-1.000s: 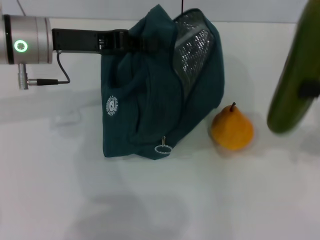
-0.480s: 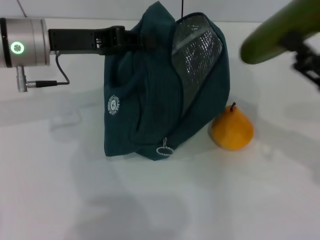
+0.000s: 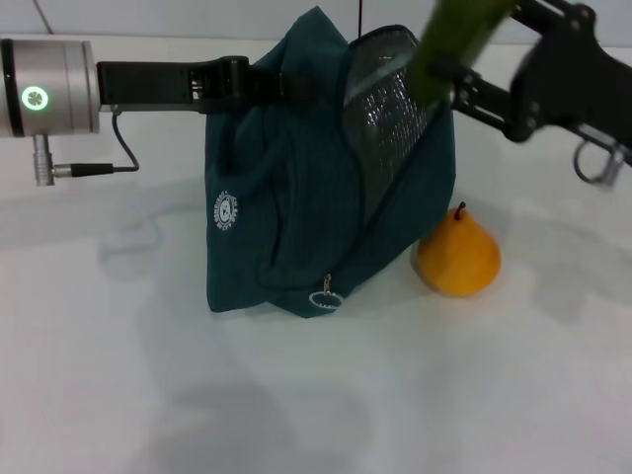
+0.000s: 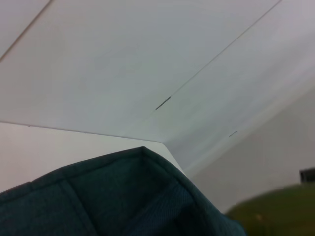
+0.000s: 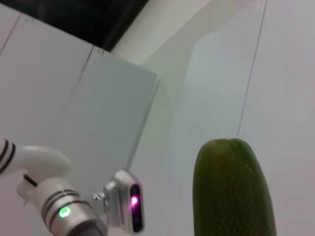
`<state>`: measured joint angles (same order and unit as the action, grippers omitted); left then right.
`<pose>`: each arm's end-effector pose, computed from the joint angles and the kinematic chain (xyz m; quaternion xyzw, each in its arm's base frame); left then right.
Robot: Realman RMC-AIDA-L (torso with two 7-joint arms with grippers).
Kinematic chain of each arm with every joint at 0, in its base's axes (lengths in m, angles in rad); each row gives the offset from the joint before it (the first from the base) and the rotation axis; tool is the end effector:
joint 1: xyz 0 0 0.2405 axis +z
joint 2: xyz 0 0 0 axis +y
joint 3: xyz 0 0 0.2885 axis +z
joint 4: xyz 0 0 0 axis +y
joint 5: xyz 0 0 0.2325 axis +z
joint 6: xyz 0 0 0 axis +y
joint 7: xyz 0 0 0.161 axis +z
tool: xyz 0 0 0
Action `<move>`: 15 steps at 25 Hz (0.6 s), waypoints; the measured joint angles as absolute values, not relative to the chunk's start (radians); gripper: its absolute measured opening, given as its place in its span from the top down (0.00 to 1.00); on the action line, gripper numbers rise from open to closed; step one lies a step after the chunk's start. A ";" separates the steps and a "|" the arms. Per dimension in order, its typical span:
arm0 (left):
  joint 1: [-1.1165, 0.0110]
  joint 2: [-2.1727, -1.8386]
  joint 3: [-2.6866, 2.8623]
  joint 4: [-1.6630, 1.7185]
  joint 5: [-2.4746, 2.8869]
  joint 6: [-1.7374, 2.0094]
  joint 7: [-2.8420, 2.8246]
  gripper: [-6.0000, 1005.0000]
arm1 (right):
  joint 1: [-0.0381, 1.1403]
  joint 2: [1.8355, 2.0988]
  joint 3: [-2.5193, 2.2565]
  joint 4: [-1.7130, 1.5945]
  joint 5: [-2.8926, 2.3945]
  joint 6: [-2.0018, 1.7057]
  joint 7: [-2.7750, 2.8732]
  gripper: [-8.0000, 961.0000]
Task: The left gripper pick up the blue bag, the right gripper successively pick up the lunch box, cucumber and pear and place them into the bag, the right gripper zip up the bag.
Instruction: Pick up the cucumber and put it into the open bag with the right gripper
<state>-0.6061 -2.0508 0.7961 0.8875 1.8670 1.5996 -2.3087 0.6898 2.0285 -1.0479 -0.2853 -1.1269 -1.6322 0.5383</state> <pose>-0.2178 0.4099 0.0177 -0.8306 -0.4746 -0.2903 0.0242 0.1959 0.4003 -0.0279 -0.8424 -0.1128 0.4554 0.2650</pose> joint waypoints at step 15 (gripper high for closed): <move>-0.604 -2.046 0.796 0.888 1.867 1.600 -2.306 0.95 | 0.740 2.029 -1.091 -0.205 -1.110 -1.450 0.498 0.32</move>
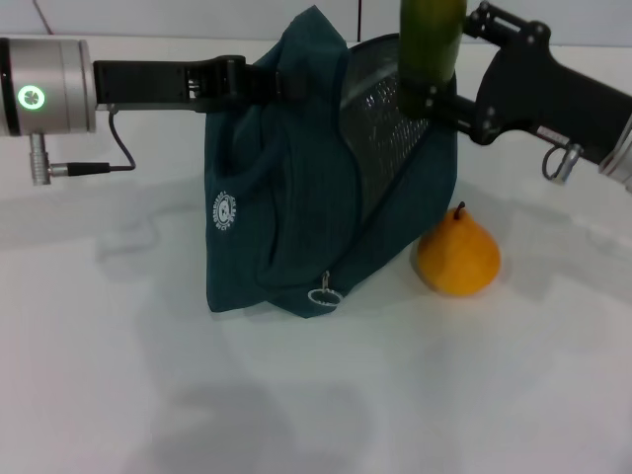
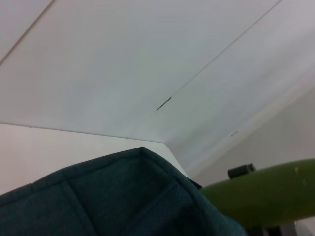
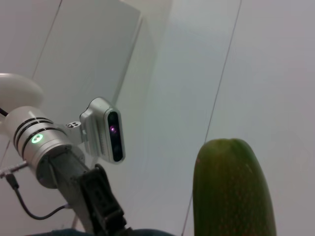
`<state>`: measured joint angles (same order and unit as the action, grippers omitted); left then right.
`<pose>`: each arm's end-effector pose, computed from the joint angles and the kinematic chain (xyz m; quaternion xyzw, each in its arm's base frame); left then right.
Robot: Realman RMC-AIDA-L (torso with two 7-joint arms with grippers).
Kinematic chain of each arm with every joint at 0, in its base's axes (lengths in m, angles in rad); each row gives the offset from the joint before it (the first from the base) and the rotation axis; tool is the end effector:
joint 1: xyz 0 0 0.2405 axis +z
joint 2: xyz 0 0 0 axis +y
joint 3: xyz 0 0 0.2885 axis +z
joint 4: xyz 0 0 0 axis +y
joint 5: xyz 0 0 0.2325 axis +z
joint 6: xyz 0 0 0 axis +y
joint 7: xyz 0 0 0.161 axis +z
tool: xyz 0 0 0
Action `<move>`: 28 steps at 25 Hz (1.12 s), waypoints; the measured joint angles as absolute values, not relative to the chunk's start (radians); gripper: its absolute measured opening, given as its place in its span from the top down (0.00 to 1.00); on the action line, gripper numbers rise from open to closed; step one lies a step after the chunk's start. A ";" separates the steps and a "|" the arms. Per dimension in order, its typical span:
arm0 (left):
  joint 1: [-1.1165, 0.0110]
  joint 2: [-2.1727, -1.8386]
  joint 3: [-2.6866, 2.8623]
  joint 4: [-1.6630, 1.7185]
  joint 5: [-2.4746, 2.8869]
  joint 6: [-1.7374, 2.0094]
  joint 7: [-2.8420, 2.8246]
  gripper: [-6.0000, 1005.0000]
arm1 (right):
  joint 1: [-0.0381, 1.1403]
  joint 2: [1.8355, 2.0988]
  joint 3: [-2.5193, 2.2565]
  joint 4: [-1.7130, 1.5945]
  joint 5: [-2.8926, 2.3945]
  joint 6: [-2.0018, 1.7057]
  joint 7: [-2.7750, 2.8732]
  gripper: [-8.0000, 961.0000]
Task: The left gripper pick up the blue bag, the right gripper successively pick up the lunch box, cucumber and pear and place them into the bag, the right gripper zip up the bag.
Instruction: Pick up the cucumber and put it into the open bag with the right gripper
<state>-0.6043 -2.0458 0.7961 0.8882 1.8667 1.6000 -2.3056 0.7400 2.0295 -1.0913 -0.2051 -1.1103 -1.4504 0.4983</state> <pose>-0.2193 0.4101 0.0199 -0.8316 -0.4732 -0.2893 0.0270 0.2046 0.4214 -0.0539 -0.8717 -0.0751 0.3883 0.2893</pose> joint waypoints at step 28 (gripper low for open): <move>-0.581 -2.048 0.796 0.888 1.868 1.654 -2.301 0.95 | 0.713 2.023 -1.336 -0.302 -1.118 -1.311 1.013 0.31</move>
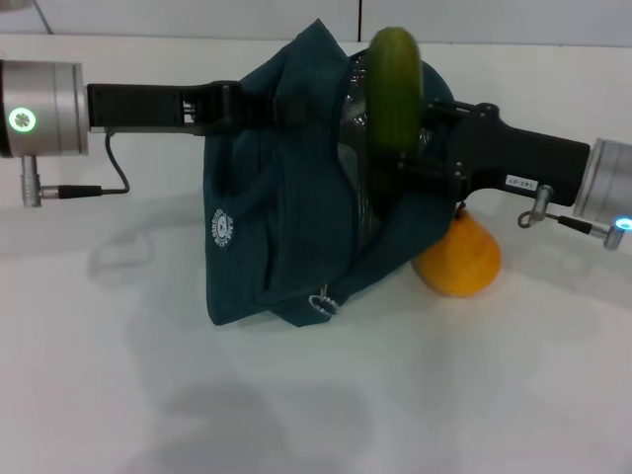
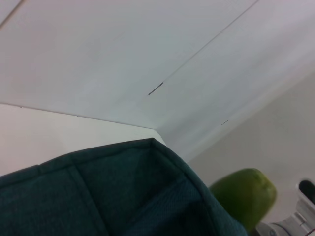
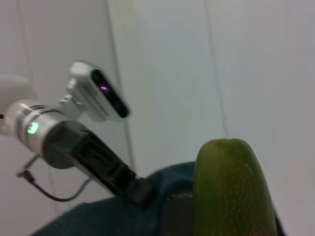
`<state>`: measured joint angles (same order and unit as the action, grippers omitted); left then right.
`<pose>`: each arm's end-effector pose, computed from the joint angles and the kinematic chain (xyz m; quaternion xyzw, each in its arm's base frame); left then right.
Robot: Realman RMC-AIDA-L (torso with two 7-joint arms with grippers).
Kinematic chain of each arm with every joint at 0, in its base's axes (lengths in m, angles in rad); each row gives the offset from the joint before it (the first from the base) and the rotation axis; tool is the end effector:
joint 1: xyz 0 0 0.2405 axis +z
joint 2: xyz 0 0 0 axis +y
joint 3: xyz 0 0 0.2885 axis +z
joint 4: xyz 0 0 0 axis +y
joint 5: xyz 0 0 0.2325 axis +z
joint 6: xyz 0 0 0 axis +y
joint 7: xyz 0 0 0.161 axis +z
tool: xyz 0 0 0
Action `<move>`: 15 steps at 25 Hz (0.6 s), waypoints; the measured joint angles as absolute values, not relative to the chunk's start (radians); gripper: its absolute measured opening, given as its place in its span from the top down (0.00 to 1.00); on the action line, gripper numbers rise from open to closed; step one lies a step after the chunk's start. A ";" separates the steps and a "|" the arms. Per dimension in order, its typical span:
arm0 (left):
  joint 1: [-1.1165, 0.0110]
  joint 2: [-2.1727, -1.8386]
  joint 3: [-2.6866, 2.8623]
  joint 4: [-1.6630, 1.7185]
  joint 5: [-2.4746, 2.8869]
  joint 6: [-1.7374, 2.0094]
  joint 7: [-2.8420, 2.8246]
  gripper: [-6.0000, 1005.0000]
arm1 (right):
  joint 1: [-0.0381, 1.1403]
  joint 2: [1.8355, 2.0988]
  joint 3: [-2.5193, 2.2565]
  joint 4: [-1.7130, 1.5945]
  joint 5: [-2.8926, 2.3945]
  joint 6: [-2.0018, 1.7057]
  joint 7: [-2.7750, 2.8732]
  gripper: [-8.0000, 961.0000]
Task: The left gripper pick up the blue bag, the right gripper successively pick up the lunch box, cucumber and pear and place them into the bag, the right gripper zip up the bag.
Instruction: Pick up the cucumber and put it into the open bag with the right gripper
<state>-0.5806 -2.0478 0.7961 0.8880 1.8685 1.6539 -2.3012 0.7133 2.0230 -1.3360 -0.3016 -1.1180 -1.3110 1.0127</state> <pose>-0.2259 0.3964 0.0176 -0.8324 -0.4763 -0.2832 0.0051 0.2122 0.4149 -0.0828 -0.9181 0.1144 0.3456 0.1566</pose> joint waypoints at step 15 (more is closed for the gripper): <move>-0.575 -2.036 0.791 0.887 1.837 1.690 -2.310 0.95 | 0.618 2.006 -1.394 -0.552 -1.169 -1.254 1.181 0.27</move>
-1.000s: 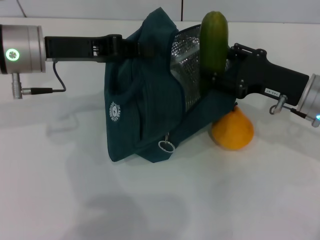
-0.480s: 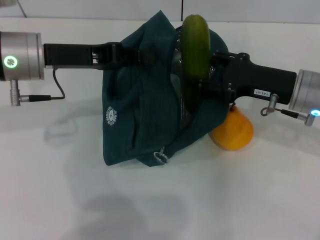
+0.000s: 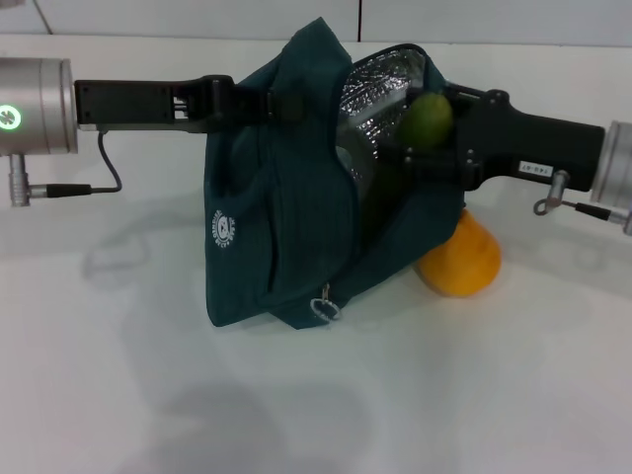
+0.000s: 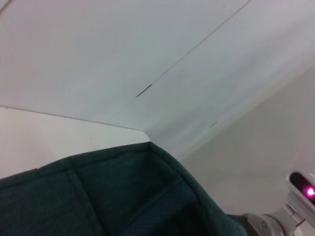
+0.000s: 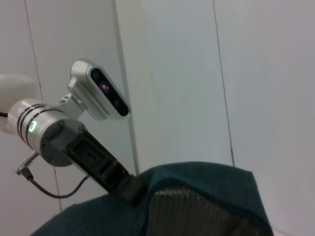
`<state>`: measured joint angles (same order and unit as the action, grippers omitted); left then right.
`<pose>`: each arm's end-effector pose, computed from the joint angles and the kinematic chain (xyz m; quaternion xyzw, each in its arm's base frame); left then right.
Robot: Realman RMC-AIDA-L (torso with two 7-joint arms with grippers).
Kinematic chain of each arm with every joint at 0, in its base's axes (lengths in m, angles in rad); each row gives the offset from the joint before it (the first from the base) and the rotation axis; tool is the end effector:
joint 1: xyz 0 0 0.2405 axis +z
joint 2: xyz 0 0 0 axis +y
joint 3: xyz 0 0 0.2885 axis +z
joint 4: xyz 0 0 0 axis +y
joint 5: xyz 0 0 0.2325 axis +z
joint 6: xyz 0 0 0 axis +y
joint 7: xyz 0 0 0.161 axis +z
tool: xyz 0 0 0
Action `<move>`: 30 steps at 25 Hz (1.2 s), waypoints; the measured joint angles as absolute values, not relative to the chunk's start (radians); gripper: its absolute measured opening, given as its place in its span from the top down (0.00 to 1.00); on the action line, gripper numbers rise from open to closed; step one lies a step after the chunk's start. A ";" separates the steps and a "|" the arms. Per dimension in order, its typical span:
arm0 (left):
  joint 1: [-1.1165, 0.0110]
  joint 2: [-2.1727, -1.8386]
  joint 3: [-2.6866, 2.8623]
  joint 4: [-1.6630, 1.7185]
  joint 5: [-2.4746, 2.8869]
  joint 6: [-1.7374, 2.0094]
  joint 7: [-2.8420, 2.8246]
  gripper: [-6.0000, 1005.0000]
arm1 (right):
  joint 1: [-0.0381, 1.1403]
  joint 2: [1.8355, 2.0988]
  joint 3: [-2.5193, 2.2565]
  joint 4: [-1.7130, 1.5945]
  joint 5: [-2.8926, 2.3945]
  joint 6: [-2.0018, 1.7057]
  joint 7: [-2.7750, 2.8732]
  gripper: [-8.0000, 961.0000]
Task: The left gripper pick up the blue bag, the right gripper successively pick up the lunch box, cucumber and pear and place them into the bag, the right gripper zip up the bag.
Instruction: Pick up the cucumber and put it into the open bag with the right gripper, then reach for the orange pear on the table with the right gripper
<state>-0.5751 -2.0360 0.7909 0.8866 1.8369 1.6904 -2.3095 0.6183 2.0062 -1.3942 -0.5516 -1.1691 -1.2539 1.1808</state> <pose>-0.2247 0.3924 0.0252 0.8302 0.4737 0.2936 0.0092 0.2043 0.4162 -0.0635 -0.9246 0.1101 0.3306 0.1539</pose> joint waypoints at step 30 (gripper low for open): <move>-0.584 -1.989 0.764 0.749 1.839 1.588 -2.230 0.95 | 0.402 2.018 -1.085 -0.426 -1.339 -1.449 0.846 0.19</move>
<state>-0.5840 -1.9887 0.7639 0.7491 1.8392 1.5877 -2.2305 0.4023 2.0181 -1.0849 -0.4262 -1.3392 -1.4490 0.8458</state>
